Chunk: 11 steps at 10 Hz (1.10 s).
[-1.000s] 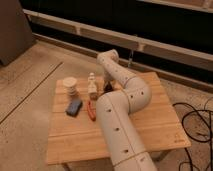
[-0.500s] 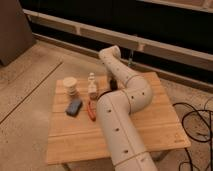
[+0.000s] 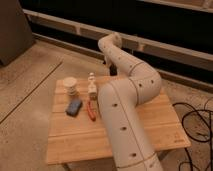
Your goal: Place the eraser on the white sponge
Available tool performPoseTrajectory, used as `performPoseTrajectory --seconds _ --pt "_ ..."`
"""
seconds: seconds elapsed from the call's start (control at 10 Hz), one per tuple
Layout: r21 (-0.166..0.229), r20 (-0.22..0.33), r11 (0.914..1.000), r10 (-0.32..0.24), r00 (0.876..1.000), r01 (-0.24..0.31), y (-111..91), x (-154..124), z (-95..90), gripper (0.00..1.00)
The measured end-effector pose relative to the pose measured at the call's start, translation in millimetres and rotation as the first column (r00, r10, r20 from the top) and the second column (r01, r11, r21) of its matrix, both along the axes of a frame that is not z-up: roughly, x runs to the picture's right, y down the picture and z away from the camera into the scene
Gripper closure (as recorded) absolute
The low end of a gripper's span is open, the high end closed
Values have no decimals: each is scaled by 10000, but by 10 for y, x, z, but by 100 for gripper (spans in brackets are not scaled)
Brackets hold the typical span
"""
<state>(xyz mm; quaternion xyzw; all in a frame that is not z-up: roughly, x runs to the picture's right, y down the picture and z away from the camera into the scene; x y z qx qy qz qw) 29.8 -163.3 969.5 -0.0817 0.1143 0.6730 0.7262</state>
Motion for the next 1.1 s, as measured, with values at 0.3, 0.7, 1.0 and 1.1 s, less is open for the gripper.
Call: performPoseTrajectory --seconds 0.3,0.7,1.0,1.1 --pt "1231 1932 9872 -1243 9732 1017 262 -1020 -820 100" --pt "1807 3436 9575 -2758 8977 2250 1277 -1645 -1690 100" --pt "1957 3741 9454 -3175 8713 2605 1556 -1714 -1892 100" --pt "1874 3909 9414 -3333 8580 2803 1692 -1832 -1858 100"
